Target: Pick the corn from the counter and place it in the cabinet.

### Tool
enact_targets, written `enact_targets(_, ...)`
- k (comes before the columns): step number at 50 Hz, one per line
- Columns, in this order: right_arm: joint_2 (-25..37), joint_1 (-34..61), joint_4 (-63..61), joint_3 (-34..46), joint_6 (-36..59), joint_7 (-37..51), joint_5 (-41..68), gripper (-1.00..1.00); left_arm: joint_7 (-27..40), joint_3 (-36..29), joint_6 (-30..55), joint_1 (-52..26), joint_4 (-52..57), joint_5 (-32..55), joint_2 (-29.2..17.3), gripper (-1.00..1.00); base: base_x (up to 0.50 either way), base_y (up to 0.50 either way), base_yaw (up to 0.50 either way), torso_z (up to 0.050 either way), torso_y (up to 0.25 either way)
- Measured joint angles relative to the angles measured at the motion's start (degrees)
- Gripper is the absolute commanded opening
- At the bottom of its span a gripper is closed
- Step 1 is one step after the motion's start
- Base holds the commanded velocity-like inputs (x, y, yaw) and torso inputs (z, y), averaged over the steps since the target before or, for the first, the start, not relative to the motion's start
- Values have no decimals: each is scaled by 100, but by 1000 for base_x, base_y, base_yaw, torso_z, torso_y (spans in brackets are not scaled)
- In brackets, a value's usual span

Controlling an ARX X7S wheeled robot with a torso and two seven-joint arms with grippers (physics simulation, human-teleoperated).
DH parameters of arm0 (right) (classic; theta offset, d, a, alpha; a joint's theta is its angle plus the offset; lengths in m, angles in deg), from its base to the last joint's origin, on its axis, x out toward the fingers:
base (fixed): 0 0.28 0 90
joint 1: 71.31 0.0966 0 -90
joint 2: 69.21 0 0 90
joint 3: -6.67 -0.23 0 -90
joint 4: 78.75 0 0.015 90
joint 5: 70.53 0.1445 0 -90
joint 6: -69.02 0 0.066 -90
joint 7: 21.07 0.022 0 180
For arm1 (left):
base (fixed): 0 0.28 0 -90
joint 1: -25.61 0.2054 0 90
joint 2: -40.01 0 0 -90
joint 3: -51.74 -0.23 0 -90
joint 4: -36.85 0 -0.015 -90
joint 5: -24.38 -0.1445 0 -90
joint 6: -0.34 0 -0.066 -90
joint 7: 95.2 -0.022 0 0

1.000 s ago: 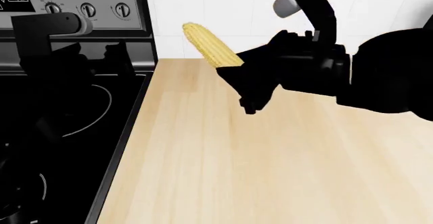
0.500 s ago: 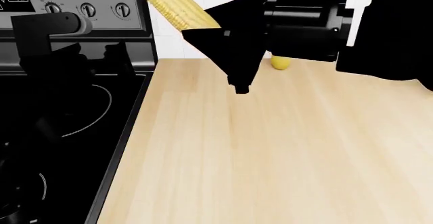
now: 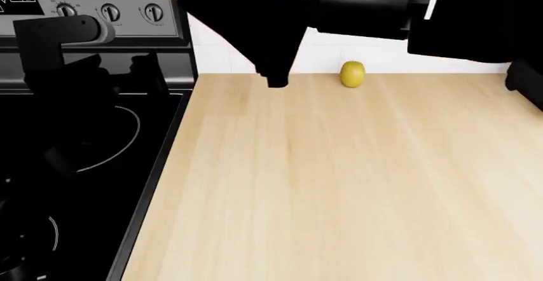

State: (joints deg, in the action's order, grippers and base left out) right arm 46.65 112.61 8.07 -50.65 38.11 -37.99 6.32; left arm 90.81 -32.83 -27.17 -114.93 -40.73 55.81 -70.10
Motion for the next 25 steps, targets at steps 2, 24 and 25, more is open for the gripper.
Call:
enact_targets(2,-45,48,58,2,-26,-22,-21,-100,2,-1,-3,-1,-3,4,-1,100,0,0,0,0,0)
enact_targets(24,-563,597,840,-45,-307,-44,-223,-100,26,11,-32,10,-22,58,-12,100,0,0,0,0,0)
enact_targets(25,-590,628,894,-51,-322,-37,-234,-100,28,12,-32,11,-21,61,-13,100,0,0,0,0,0)
